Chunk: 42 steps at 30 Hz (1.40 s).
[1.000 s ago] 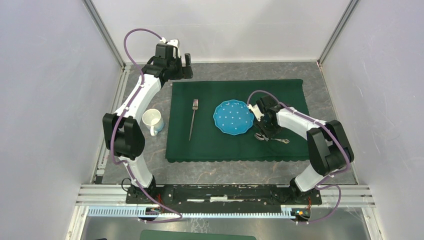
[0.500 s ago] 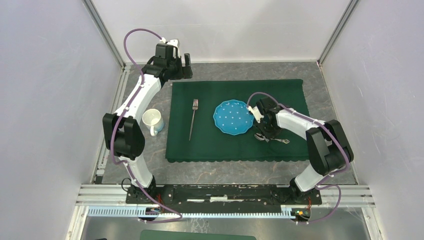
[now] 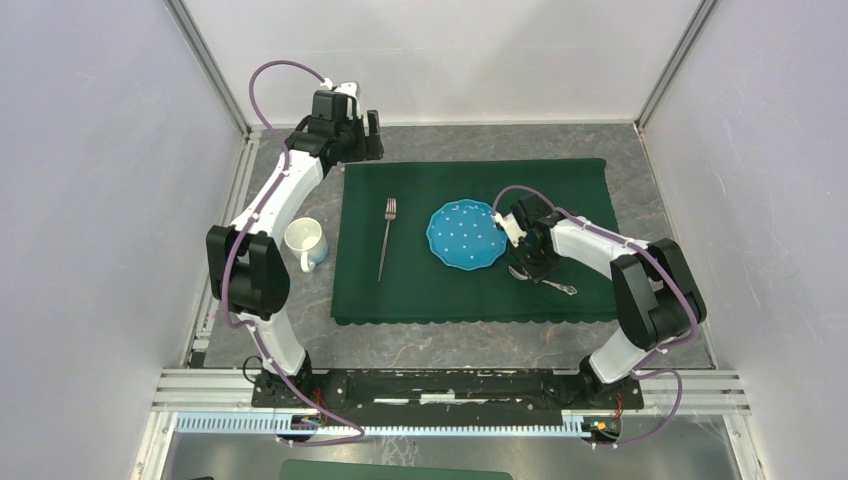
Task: Set the dinner table for one person
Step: Pick up the spoon from the napkin, then place the spoon on the napkin.
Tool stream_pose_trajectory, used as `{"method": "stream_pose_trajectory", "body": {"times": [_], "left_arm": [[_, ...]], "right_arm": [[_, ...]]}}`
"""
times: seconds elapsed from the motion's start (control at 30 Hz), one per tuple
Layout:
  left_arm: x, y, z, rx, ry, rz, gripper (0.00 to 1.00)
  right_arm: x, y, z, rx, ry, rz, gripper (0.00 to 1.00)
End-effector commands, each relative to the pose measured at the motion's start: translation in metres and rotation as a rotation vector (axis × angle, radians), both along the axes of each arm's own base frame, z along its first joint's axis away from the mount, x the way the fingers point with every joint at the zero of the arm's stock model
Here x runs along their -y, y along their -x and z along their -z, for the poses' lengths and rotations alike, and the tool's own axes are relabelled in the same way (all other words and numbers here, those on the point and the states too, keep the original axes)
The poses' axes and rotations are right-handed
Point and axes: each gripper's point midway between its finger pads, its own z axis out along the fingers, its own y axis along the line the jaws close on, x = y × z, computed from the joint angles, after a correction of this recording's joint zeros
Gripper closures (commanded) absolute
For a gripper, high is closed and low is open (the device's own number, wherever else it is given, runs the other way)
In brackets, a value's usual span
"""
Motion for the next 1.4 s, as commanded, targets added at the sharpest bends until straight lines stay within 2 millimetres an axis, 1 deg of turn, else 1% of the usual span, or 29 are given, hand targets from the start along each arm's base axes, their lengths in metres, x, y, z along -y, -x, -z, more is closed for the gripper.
{"method": "stream_pose_trajectory", "body": {"times": [0.0,0.2,0.23,0.5,0.6,0.63,0.7,0.8,0.93,1.07,1.2,1.37], "left_arm": [[0.000,-0.004,-0.021,0.057,0.037,-0.015,0.17],[0.001,-0.005,-0.018,0.050,0.038,-0.014,0.18],[0.001,-0.005,-0.018,0.051,0.038,-0.012,0.18],[0.001,-0.006,-0.018,0.050,0.042,-0.013,0.19],[0.001,-0.005,-0.017,0.047,0.041,-0.013,0.19],[0.001,-0.005,-0.017,0.047,0.040,-0.014,0.19],[0.001,-0.005,-0.017,0.046,0.039,-0.012,0.19],[0.001,-0.004,-0.018,0.045,0.038,-0.010,0.20],[0.002,-0.004,-0.019,0.047,0.038,-0.005,0.20],[0.002,-0.004,-0.020,0.046,0.038,0.002,0.21],[0.001,-0.002,-0.023,0.046,0.032,0.001,0.22],[-0.004,0.003,-0.023,0.040,0.012,-0.008,0.23]], "right_arm": [[-0.005,-0.009,0.003,0.014,-0.013,0.013,0.74],[-0.009,-0.019,-0.007,0.031,-0.016,0.020,0.81],[-0.009,-0.022,-0.010,0.036,-0.012,0.022,0.85],[-0.018,-0.058,-0.044,0.108,-0.012,0.031,0.92],[-0.018,-0.067,-0.052,0.126,-0.001,0.038,0.94],[-0.017,-0.069,-0.053,0.132,0.009,0.044,0.98],[-0.014,-0.072,-0.054,0.134,0.026,0.053,1.00],[-0.010,-0.072,-0.051,0.130,0.037,0.073,1.00],[-0.005,-0.078,-0.049,0.141,0.021,0.135,1.00],[-0.006,-0.092,-0.051,0.152,-0.011,0.173,1.00],[-0.010,-0.111,-0.057,0.168,-0.042,0.190,1.00],[-0.016,-0.129,-0.056,0.167,-0.083,0.231,1.00]]}}
